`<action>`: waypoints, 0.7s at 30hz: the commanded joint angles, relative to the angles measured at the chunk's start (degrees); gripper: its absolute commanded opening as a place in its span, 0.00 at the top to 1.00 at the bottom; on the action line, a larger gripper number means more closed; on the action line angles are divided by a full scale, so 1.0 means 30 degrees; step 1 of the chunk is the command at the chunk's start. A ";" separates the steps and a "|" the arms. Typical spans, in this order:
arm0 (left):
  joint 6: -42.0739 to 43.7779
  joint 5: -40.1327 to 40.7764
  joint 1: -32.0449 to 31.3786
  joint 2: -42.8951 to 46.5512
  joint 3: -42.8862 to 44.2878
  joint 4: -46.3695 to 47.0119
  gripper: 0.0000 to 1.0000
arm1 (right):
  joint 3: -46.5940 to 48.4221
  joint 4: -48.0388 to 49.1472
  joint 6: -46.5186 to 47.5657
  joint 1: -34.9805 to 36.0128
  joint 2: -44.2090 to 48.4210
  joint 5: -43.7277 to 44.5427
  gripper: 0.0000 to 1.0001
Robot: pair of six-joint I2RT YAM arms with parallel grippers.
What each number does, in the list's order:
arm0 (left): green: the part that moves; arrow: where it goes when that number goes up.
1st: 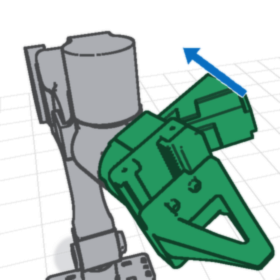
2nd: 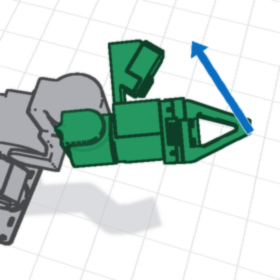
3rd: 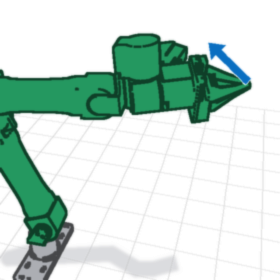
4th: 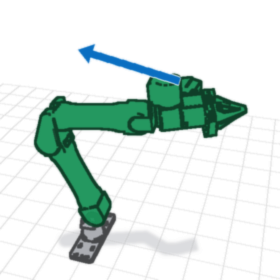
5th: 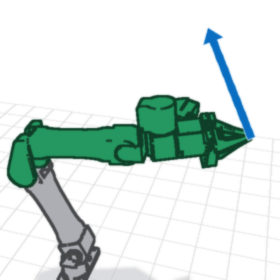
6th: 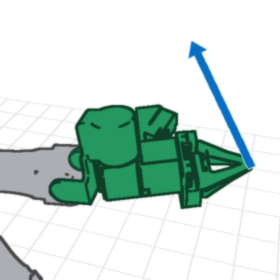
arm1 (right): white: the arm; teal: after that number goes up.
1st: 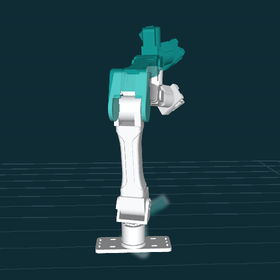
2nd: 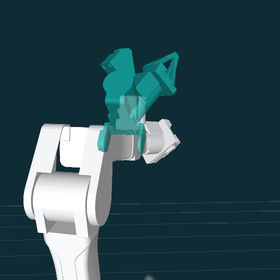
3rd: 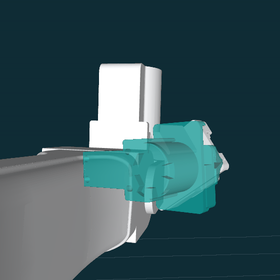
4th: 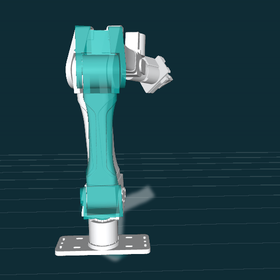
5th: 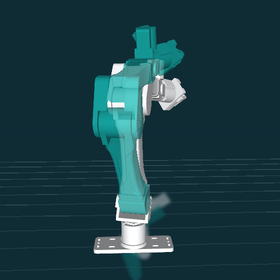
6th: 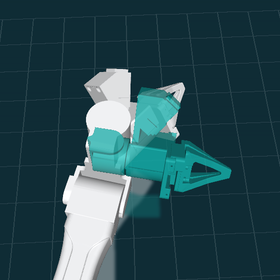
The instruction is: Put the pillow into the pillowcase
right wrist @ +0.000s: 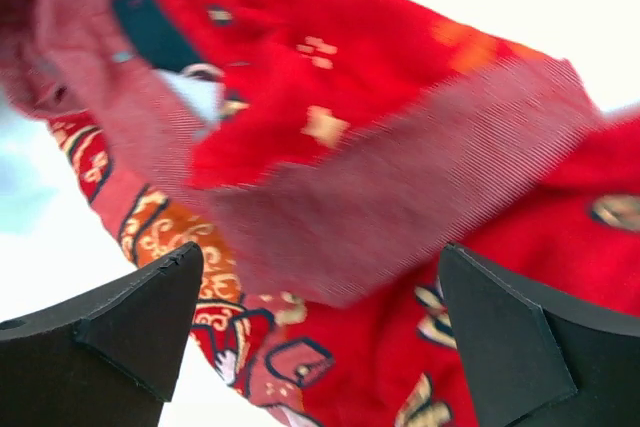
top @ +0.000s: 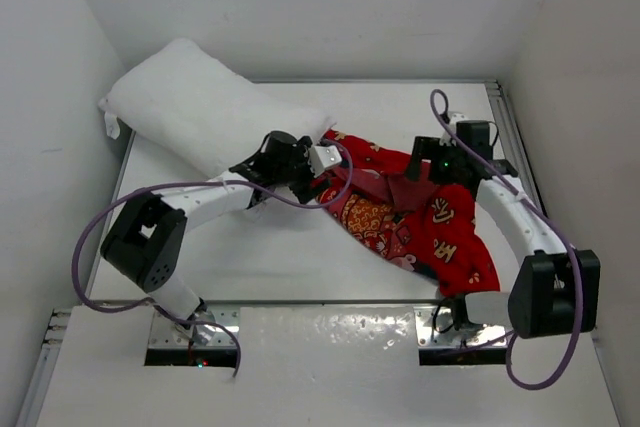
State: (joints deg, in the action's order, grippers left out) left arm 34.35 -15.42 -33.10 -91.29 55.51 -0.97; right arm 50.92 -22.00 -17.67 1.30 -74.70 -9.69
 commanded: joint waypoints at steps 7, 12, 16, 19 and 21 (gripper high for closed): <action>-0.1166 0.0745 -0.0567 -0.0714 0.0336 0.3049 0.17 | 0.0955 0.3434 -0.0145 0.4221 -0.3979 0.2524 0.01; -0.1137 0.1301 -0.0392 -0.0364 0.0161 0.3283 0.16 | 0.3533 0.2561 -0.0466 0.4781 -0.5599 0.4691 0.69; -0.1049 0.1535 -0.0071 0.0339 -0.0452 0.3634 0.15 | 0.4529 0.2558 0.0408 0.4898 -0.3964 0.7032 1.00; -0.0991 0.1711 0.0018 0.1013 -0.1038 0.4190 0.11 | 0.6343 0.2090 0.1990 0.5716 -0.1680 0.8790 1.00; -0.0845 0.1799 0.0048 0.1567 -0.1419 0.4862 0.05 | 0.8159 0.2030 0.3453 0.6418 -0.0009 0.9206 1.00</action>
State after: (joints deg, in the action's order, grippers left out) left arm 31.55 -10.76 -33.52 -90.80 52.60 8.40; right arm 66.81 -18.94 -13.74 17.28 -83.79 11.77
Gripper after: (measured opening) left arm 0.930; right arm 0.080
